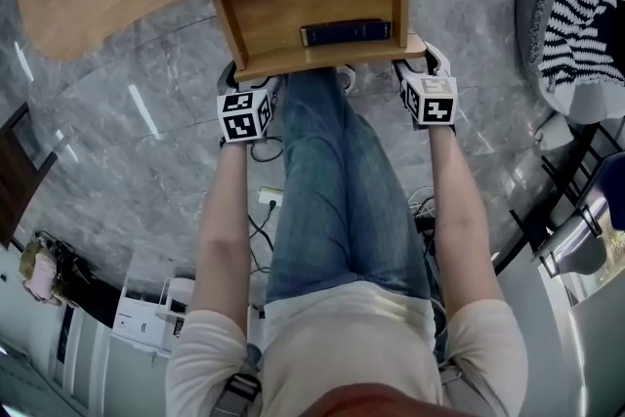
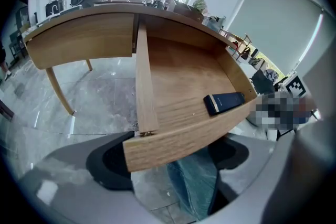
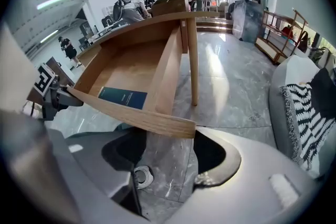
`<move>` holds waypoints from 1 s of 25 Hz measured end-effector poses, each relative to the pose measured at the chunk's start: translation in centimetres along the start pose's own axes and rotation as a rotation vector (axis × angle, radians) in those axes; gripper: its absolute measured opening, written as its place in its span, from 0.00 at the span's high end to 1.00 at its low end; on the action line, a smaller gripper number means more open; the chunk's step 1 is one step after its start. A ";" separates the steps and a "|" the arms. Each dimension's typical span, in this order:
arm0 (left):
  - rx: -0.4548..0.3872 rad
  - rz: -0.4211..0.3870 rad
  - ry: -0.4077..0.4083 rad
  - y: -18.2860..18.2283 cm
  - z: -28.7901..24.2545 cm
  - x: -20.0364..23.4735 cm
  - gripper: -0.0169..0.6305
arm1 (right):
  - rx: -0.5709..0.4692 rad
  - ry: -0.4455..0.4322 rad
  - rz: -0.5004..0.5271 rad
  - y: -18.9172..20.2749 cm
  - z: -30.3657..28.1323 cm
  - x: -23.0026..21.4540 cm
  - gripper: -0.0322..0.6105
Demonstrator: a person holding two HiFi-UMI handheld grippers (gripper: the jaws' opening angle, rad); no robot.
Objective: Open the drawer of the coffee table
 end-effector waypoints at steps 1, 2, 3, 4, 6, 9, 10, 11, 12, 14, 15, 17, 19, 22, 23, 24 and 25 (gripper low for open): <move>0.006 -0.002 -0.001 0.1 -0.2 0.0 0.29 | 0.008 0.002 -0.002 0.1 -0.2 -0.1 0.53; 0.011 -0.003 -0.002 0.2 -0.3 0.1 0.29 | 0.015 0.004 -0.004 0.3 -0.4 -0.1 0.53; 0.015 -0.005 -0.003 0.3 -0.5 0.1 0.29 | 0.020 0.005 -0.006 0.4 -0.6 -0.1 0.53; 0.016 -0.006 -0.004 0.4 -0.6 0.2 0.29 | 0.022 0.006 -0.008 0.4 -0.7 -0.2 0.53; 0.014 -0.007 -0.004 0.4 -0.7 0.1 0.29 | 0.022 0.006 -0.010 0.5 -0.8 -0.2 0.52; 0.010 -0.008 -0.002 0.4 -0.8 0.1 0.29 | 0.022 0.006 -0.009 0.5 -0.9 -0.3 0.52; 0.010 -0.009 -0.002 0.4 -0.9 0.1 0.29 | 0.024 0.007 -0.008 0.5 -0.9 -0.3 0.52; 0.012 -0.009 -0.003 0.4 -0.9 0.1 0.29 | 0.027 0.009 -0.009 0.5 -0.9 -0.3 0.52; 0.015 -0.010 -0.004 0.5 -0.9 0.1 0.29 | 0.031 0.012 -0.011 0.6 -1.0 -0.3 0.52; 0.021 -0.014 -0.008 0.5 -0.9 0.2 0.29 | 0.041 0.018 -0.015 0.6 -1.0 -0.3 0.52; 0.022 -0.016 -0.012 0.5 -0.8 0.2 0.29 | 0.046 0.020 -0.015 0.6 -0.9 -0.3 0.52; 0.022 -0.015 -0.023 0.5 -0.7 0.2 0.29 | 0.053 0.028 -0.015 0.6 -0.8 -0.3 0.52; 0.020 -0.003 -0.033 0.4 -0.3 0.2 0.29 | 0.054 0.039 -0.019 0.5 -0.4 -0.3 0.52; 0.019 0.021 -0.041 0.2 0.7 0.2 0.29 | 0.055 0.059 -0.021 0.3 0.6 -0.1 0.55; 0.022 0.024 -0.042 0.2 1.2 0.2 0.29 | 0.058 0.065 -0.018 0.2 1.1 0.1 0.56; 0.026 0.023 -0.042 0.2 1.7 0.2 0.29 | 0.062 0.068 -0.011 0.2 1.7 0.3 0.57; 0.031 0.018 -0.042 0.1 2.3 0.1 0.29 | 0.067 0.070 -0.001 0.1 2.2 0.6 0.58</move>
Point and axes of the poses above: the fingertips, and each gripper's own axes: z backward along the fingers, x to its left, y out of its underside, the point moved 1 cm from there along z, backward along the fingers, and after that the axes turned 13 degrees about -y, right-handed, at the moved point
